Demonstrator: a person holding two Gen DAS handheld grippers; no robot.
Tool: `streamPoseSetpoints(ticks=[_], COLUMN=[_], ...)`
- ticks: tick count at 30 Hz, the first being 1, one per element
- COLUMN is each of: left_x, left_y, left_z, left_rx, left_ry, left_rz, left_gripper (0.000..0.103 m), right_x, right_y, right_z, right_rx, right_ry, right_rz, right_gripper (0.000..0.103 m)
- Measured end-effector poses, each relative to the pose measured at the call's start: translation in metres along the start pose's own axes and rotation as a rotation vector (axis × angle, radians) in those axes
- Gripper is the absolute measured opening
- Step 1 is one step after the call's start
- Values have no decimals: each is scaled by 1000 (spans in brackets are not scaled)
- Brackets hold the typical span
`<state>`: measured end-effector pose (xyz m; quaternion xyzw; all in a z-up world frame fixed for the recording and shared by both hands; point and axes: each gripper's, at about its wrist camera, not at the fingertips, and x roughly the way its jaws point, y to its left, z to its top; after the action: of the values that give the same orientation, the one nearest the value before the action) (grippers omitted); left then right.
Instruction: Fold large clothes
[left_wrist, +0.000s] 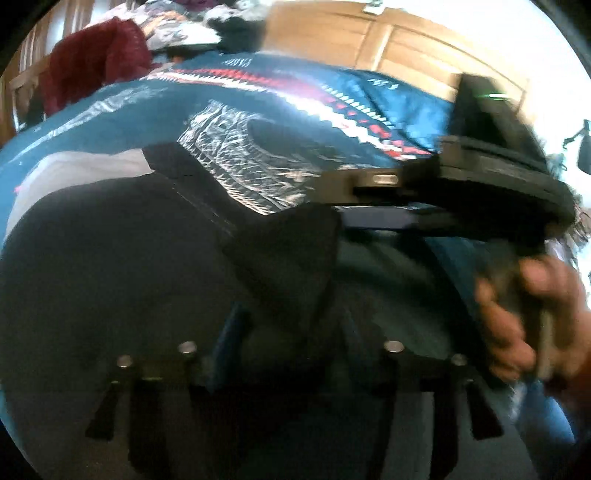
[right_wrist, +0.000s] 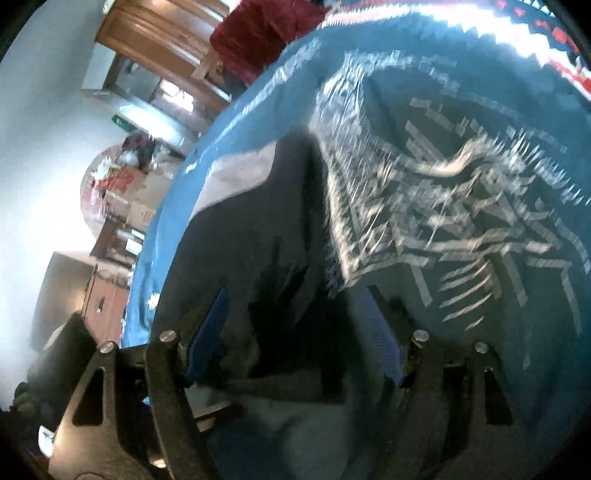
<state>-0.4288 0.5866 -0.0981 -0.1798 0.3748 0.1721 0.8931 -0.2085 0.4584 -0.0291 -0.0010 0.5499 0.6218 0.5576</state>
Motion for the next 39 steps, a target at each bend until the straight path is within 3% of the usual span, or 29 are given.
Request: streamPoseSetpoints(ticks=[3,6,12,15,16,20,24,26,28,31,33,37,39], left_x=[-46,-83,-109,-112,-109,-96,-87,-92,-88,-93,-119,-170,-163], left_y=[11,31,66,70,72,77,95,107,108,104,96,97,109], left_z=[-24,-48,-87,-94,-94,-86,-73,-79,-89,-105,-109,-94,-77], left_rx=[-75,-135,-211,-239,-243,-214,-117,-106,-58,-58,-87,-185,-203], left_ry=[-37,-81,-42,-72,-74,-82,-63,-39,16,52,-9,-231,-261], left_rz=[-4,72,109,144,180,320,532,523,518,440,397,356,341], left_gripper=[61,65,56,66,66,66,73,72,68,58,57,57,66], right_x=[9,17,24,27,28,21,-12,-15,1,13,14,9,6], right_y=[13,22,27,35,40,56,52,41,28,10,-2,5,7], right_z=[-8,-8,0,-1,-1,-5,-5,-9,-20,-31,-33,-30,-29], right_rx=[-31,-52,-29,-42,-47,-58,-21,-13,3,33,65,20,17], right_ry=[54,67,45,52,54,22,-79,-77,-19,9,12,2,-11], right_rz=[20,0,-3,11,18,38,83,77,39,0,6,-5,-3], right_gripper=[73,73,55,17,10,7,4,4,4,4,4,4,4])
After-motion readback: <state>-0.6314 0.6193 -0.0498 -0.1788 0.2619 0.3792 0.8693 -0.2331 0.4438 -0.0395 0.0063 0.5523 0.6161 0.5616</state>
